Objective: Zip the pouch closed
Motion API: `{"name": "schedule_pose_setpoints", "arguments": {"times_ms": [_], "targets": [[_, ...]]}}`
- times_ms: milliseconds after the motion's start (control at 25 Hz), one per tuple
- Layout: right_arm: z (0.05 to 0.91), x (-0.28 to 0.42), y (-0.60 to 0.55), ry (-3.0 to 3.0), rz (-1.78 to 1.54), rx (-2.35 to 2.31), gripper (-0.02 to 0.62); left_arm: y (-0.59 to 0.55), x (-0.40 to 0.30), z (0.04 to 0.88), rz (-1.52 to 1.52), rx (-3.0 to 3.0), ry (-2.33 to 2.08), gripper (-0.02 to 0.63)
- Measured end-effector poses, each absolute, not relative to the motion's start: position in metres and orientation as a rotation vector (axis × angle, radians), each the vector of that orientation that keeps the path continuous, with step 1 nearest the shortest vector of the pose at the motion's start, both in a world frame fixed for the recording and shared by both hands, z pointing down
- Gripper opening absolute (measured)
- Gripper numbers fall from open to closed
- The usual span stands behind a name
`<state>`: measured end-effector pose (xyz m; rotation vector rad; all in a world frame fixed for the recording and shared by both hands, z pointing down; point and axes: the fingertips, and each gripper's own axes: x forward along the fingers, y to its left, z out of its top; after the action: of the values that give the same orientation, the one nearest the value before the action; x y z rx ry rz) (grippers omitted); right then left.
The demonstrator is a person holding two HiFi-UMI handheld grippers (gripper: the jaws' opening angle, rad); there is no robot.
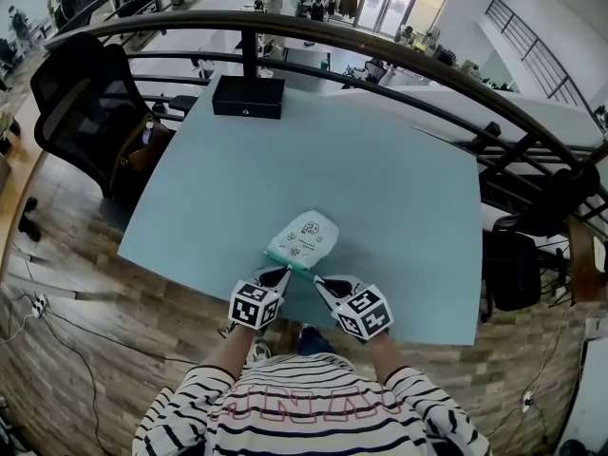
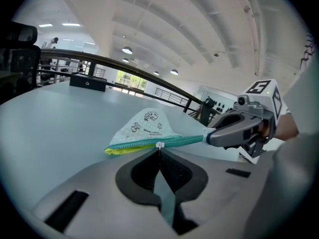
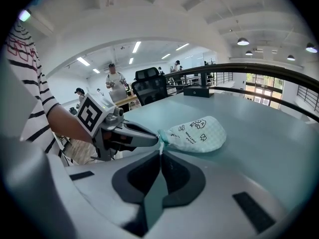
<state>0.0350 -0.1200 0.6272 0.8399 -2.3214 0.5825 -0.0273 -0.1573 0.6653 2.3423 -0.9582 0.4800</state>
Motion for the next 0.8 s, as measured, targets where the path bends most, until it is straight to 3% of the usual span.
{"name": "schedule_pose_setpoints", "arguments": {"times_ms": [800], "targets": [[0.631, 0.047, -0.128, -2.314, 0.615, 0.879, 0.035, -0.198, -0.074, 0.683, 0.540, 2.218, -1.118, 0.025]]}}
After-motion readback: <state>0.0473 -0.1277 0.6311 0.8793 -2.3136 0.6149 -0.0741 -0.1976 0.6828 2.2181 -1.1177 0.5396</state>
